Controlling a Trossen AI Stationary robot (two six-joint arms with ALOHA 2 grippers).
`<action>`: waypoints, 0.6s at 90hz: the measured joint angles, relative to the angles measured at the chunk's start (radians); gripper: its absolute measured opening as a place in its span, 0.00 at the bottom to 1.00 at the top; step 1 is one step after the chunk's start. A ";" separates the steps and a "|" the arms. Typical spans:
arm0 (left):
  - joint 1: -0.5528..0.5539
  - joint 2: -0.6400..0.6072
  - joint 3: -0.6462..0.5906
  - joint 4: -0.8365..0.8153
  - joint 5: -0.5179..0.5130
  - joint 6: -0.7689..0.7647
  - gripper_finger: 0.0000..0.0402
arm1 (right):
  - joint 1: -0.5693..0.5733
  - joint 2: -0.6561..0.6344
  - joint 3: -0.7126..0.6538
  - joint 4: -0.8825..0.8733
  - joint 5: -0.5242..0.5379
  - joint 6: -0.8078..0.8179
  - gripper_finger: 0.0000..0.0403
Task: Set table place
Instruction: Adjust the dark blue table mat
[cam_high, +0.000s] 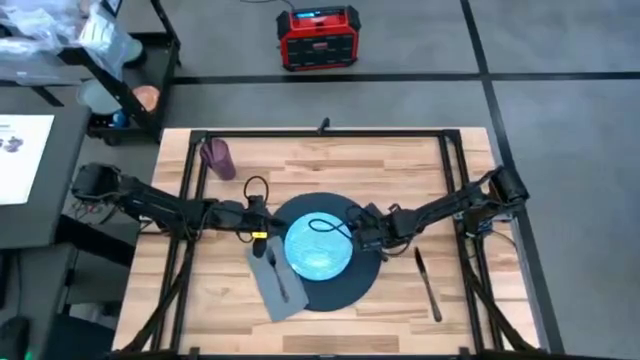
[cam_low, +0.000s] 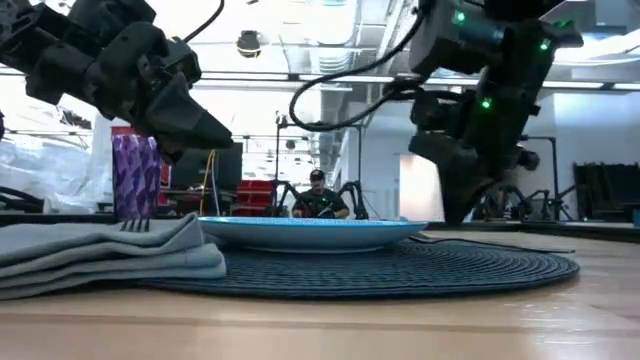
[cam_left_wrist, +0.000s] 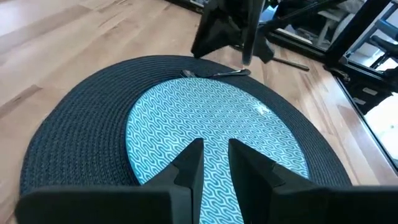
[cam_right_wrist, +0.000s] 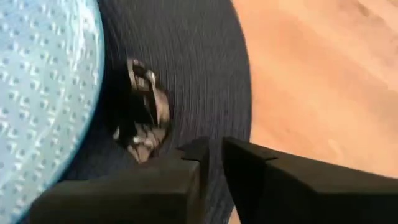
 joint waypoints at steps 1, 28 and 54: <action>0.000 0.000 0.000 0.000 0.000 0.000 0.14 | 0.000 0.000 -0.004 0.005 -0.003 0.000 0.04; 0.000 0.000 0.000 0.000 0.000 -0.001 0.14 | 0.006 -0.006 -0.090 0.106 -0.058 0.062 0.00; 0.000 0.000 0.000 0.000 0.002 -0.001 0.14 | 0.106 -0.005 -0.097 0.144 -0.078 0.183 0.00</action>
